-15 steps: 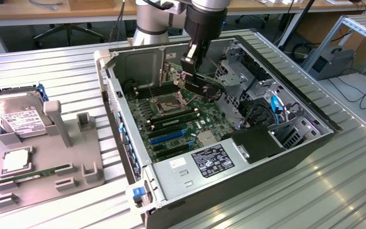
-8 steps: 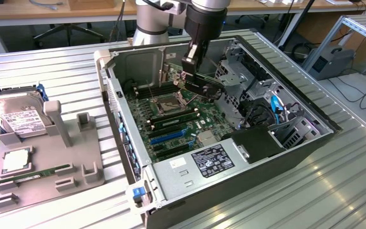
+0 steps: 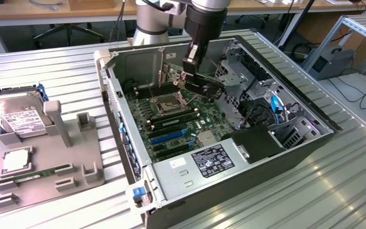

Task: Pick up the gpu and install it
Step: 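Insert the gpu into the slot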

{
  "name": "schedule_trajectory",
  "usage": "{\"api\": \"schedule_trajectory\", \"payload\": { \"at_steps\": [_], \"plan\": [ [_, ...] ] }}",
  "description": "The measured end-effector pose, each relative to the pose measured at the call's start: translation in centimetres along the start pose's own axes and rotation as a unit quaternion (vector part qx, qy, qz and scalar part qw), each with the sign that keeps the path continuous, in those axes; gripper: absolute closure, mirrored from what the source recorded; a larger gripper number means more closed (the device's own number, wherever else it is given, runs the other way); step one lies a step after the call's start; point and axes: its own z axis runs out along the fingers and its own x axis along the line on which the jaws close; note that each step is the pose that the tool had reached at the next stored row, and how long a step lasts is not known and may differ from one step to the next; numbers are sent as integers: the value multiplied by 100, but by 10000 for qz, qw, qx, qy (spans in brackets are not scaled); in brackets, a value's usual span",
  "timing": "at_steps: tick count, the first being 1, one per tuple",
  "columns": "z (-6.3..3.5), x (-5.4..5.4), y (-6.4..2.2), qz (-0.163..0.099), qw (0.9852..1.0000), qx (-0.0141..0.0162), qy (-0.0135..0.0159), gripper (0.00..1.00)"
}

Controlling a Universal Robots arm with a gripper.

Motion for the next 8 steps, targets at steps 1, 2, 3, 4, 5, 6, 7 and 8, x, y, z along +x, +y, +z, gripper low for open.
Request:
{"api": "schedule_trajectory", "payload": {
  "at_steps": [1,2,3,4,5,6,7,8],
  "plan": [
    [0,0,0,-25,10000,-1,0,73],
    [0,0,0,-49,10000,-1,0,73],
    [0,0,0,-74,10000,-2,0,73],
    [0,0,0,-95,10000,-3,0,73],
    [0,0,0,-117,9999,-3,0,73],
    [0,0,0,-139,9999,-4,0,73],
    [0,0,0,-160,9999,-4,-1,73],
    [0,0,0,-182,9998,-5,0,73]
  ]
}}
